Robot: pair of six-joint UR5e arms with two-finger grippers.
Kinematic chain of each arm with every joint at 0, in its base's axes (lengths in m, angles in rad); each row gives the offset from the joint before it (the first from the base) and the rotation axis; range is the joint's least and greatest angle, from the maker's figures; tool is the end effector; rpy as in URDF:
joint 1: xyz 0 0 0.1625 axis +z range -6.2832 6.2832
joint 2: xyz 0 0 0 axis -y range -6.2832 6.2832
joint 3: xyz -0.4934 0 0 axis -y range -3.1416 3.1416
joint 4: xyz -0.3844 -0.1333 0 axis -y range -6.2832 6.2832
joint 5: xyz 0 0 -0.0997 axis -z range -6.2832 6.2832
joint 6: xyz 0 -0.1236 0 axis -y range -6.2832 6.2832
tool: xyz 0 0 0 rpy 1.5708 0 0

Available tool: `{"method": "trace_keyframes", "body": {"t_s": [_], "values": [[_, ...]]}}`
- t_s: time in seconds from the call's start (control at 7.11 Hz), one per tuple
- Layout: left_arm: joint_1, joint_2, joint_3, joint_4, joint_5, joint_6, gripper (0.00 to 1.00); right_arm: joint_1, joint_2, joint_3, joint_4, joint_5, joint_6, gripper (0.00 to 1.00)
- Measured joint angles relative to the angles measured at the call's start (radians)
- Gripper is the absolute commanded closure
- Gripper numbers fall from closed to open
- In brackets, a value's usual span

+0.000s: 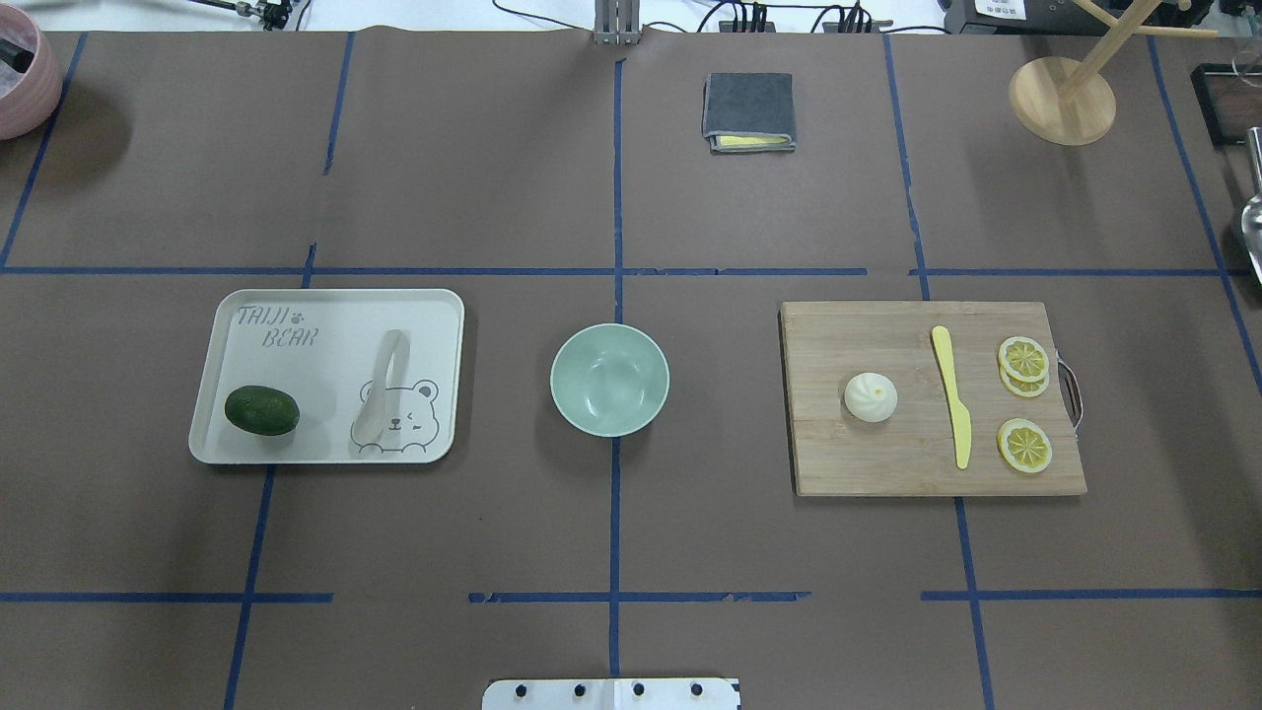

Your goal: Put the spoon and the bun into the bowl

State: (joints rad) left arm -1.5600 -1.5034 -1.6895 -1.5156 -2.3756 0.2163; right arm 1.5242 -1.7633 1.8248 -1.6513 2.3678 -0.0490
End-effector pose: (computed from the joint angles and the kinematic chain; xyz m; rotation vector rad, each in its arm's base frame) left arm -0.0394 -0.4505 0.7211 0.0791 0.8026 0.2131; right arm 0.0268 -0.3890 0.7114 -0.0170 -0.7972 -0.0829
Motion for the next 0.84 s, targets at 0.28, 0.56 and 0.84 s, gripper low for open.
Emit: {"method": "trace_keyframes", "body": {"t_s": [0.28,0.56,0.84], "values": [[-0.001,0.001,-0.002,-0.002,-0.003,0.003,0.00,0.000,-0.002,-0.001,0.001,0.001,-0.001,0.00],[0.001,-0.001,-0.021,-0.003,-0.004,0.005,0.00,-0.001,-0.001,0.005,-0.002,-0.024,-0.005,0.00],[0.007,-0.008,-0.059,-0.006,-0.003,0.006,0.00,-0.003,0.002,0.029,-0.001,-0.054,-0.012,0.00]]}}
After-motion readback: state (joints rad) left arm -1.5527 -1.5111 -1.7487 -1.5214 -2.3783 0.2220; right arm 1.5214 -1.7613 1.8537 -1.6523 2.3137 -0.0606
